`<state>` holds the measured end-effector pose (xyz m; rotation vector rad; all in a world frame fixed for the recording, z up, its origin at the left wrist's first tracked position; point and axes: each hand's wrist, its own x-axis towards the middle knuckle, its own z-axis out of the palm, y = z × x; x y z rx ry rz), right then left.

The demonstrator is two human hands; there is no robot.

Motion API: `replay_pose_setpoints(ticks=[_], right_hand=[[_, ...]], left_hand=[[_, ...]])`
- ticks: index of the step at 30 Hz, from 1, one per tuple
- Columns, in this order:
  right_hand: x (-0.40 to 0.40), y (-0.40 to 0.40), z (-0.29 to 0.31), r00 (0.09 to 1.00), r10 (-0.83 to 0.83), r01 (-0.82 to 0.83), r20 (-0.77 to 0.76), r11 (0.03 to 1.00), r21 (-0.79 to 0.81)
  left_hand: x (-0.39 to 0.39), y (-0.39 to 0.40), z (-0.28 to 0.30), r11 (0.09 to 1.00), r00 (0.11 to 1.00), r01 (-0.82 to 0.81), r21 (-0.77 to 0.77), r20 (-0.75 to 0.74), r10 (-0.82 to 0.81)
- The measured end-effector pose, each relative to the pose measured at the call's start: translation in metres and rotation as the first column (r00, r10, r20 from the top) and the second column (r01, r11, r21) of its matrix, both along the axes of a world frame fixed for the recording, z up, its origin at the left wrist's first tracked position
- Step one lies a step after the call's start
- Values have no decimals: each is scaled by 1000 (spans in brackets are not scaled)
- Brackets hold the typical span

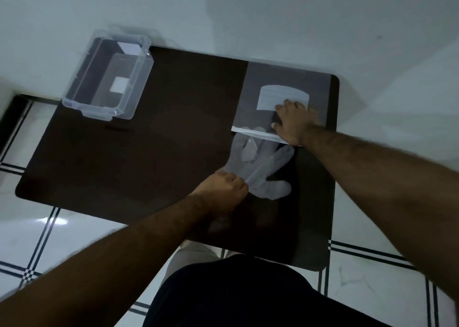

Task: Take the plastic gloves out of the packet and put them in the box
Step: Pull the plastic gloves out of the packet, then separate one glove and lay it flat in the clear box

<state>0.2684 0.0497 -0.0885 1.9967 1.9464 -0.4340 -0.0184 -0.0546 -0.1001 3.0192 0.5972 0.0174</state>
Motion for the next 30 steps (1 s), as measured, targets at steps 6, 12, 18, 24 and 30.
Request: replay_pose_setpoints(ticks=[6, 12, 18, 24, 30], right_hand=[[-60, -33, -7, 986, 167, -166, -5, 982, 94], [-107, -73, -13, 958, 277, -268, -68, 956, 121], [-144, -110, -14, 939, 313, -301, -140, 948, 102], [-173, -151, -12, 930, 315, -311, -188, 949, 51], [-215, -196, -2, 946, 284, -285, -157, 958, 20]], left_hand=[[-47, -21, -11, 999, 998, -32, -39, -62, 30], [-90, -34, -19, 991, 994, -87, -99, -76, 80], [-115, -40, -16, 971, 979, -141, -193, -174, 107], [-129, -41, -14, 968, 976, -90, -234, -213, 39], [-162, -31, -11, 920, 988, -140, -366, -114, 106]])
